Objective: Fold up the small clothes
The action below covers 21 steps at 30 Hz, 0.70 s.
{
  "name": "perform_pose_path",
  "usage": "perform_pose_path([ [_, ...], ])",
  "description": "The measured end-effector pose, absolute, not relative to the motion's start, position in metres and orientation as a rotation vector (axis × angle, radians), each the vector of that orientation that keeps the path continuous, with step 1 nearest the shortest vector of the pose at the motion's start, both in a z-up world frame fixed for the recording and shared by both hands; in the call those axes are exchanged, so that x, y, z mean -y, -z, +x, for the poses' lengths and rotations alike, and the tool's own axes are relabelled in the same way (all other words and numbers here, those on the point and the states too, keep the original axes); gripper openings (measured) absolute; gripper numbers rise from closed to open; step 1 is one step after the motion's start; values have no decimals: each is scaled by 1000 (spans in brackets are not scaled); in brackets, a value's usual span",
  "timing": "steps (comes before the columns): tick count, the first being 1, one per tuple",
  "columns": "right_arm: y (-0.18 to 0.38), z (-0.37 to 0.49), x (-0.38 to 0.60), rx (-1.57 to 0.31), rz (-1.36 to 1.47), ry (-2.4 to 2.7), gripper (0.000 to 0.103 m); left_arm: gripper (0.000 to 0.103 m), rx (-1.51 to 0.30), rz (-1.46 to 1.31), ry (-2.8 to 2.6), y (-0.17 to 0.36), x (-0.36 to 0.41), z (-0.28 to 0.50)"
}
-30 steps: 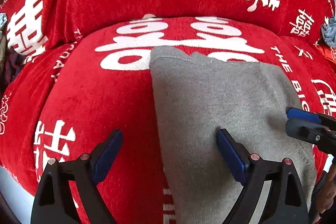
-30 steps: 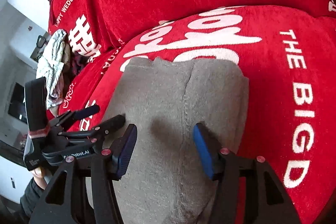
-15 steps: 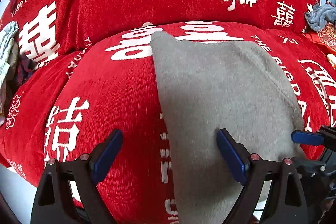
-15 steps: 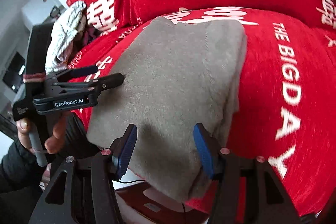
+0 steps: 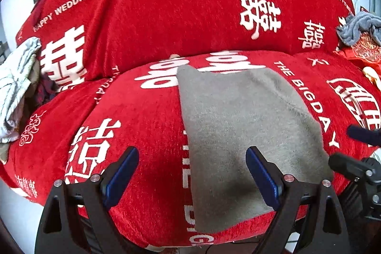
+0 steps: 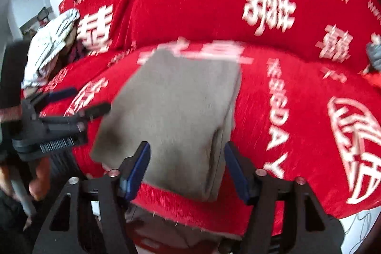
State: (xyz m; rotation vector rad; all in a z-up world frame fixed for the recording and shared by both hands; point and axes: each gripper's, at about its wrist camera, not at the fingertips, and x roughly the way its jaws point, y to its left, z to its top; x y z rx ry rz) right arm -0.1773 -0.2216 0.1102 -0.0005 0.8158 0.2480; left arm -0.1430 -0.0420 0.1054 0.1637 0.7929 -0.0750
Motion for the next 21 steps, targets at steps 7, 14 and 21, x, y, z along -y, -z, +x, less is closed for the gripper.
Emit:
perform_pose_path([
  [7,-113,-184,206,-823,-19,-164,76,92,-831,128,69,-103,42,-152],
  [14,-103,-185,198,-855,-7,-170,76,92,-861,148,77,-94,47,-159],
  [21,-99,-185,198,-865,-5,-165,76,92,-863,116,94,-94,42,-161],
])
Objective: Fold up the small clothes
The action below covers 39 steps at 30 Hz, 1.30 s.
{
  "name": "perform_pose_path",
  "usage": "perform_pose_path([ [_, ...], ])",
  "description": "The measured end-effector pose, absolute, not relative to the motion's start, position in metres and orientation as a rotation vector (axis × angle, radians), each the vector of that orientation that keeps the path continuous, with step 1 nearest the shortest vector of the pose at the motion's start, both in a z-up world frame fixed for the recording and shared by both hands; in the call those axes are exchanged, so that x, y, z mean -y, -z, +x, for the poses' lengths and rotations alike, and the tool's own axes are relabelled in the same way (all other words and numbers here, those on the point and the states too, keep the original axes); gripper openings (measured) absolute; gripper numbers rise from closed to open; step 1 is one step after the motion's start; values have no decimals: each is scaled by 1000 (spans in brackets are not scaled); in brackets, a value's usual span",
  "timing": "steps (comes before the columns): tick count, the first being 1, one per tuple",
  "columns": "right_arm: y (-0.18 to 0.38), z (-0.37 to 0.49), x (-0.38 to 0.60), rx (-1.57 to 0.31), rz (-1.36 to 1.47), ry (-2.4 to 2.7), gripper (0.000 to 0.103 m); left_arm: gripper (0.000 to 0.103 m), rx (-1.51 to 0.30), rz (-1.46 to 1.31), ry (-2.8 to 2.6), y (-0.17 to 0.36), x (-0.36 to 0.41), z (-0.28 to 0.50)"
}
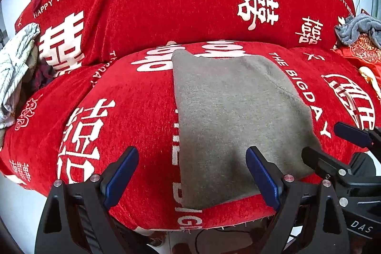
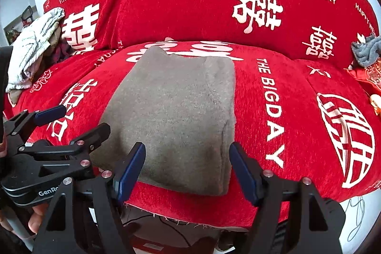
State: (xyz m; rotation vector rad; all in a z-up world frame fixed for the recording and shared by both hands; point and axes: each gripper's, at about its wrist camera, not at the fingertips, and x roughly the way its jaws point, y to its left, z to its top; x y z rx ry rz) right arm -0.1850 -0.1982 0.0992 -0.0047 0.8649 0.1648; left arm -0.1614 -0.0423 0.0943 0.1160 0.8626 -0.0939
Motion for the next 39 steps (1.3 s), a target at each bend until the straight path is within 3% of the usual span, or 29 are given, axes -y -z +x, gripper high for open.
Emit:
perform_pose_path([
  [39,-112,-193,193,-835,-27,-146,76,92,-857,134,93,-98,42,-170],
])
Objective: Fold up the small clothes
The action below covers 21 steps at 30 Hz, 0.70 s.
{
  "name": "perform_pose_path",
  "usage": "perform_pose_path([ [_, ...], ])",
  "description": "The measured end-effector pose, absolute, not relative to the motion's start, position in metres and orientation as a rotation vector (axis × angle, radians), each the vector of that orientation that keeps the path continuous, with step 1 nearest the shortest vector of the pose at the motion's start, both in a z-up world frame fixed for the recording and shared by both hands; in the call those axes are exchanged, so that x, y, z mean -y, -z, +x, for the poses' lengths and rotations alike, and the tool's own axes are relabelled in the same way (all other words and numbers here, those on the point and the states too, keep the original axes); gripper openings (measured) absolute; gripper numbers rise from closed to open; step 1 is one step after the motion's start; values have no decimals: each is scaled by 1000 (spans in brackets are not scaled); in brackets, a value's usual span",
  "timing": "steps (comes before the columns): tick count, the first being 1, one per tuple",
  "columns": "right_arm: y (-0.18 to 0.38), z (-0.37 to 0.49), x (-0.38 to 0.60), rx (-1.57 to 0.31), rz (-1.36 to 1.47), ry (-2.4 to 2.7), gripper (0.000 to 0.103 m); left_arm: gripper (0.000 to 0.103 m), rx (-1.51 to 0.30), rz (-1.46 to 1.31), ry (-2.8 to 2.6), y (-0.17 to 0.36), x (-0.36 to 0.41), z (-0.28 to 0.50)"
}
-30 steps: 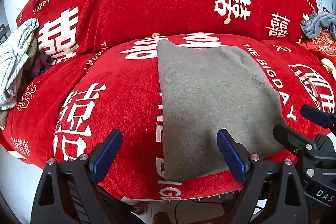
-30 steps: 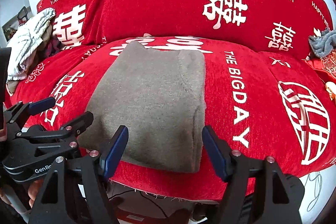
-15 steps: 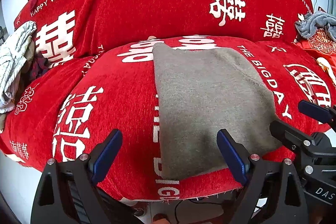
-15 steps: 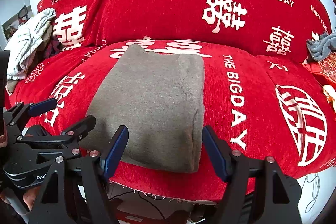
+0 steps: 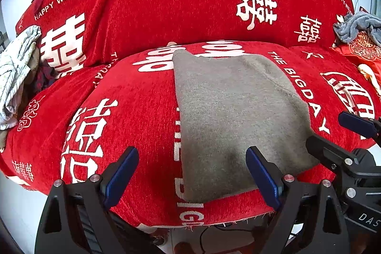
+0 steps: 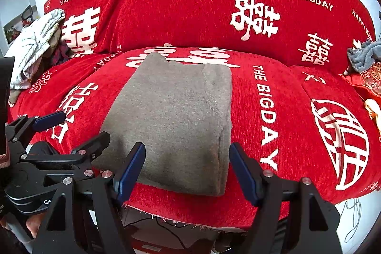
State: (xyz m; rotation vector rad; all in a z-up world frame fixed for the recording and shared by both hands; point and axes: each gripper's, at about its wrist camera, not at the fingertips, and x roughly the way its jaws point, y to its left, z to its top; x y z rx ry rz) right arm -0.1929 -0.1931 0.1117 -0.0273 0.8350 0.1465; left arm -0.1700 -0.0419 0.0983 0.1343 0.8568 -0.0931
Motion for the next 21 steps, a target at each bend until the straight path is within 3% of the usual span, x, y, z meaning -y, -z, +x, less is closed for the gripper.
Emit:
perform_pose_path([
  [21,-110,-197,191,-841,-21,-149,76,92,-850,142,90,-97,40,-173],
])
